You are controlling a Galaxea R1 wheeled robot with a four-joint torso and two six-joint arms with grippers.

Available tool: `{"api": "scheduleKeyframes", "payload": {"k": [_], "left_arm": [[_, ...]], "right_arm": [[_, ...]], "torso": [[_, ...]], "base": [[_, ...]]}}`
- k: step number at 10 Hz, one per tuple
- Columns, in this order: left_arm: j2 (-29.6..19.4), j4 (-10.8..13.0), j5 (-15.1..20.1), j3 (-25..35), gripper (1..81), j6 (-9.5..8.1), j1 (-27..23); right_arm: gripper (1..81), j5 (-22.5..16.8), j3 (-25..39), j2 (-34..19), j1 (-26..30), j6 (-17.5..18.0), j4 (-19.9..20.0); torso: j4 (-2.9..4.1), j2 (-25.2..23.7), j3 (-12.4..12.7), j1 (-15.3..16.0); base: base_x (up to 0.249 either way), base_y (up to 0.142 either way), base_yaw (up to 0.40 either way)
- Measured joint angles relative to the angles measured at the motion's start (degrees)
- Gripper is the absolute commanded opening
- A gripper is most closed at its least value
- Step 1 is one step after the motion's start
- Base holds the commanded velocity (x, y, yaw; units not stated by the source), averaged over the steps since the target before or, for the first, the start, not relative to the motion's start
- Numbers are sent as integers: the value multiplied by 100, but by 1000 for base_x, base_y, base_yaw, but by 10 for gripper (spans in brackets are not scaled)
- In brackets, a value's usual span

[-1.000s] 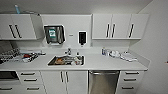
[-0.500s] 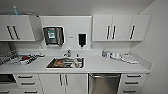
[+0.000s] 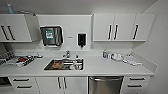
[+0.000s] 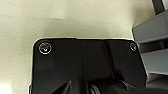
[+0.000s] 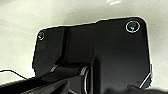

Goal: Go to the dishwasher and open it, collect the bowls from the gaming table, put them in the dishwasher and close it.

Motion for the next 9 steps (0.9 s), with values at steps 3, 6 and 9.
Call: {"api": "scheduleKeyframes", "payload": {"k": [3, 6, 9], "left_arm": [[2, 0, -2, 0, 811, -2, -4], [0, 0, -2, 0, 811, 0, -15], [0, 0, -7, 0, 811, 0, -17]], "right_arm": [[811, -2, -2, 1, 2, 0, 0], [811, -2, -5, 1, 0, 0, 0], [811, 0, -5, 1, 2, 0, 0]], "torso": [[0, -2, 0, -1], [0, -2, 0, -1], [0, -2, 0, 0]], "base": [[140, 0, 0], [140, 0, 0], [140, 0, 0]]}}
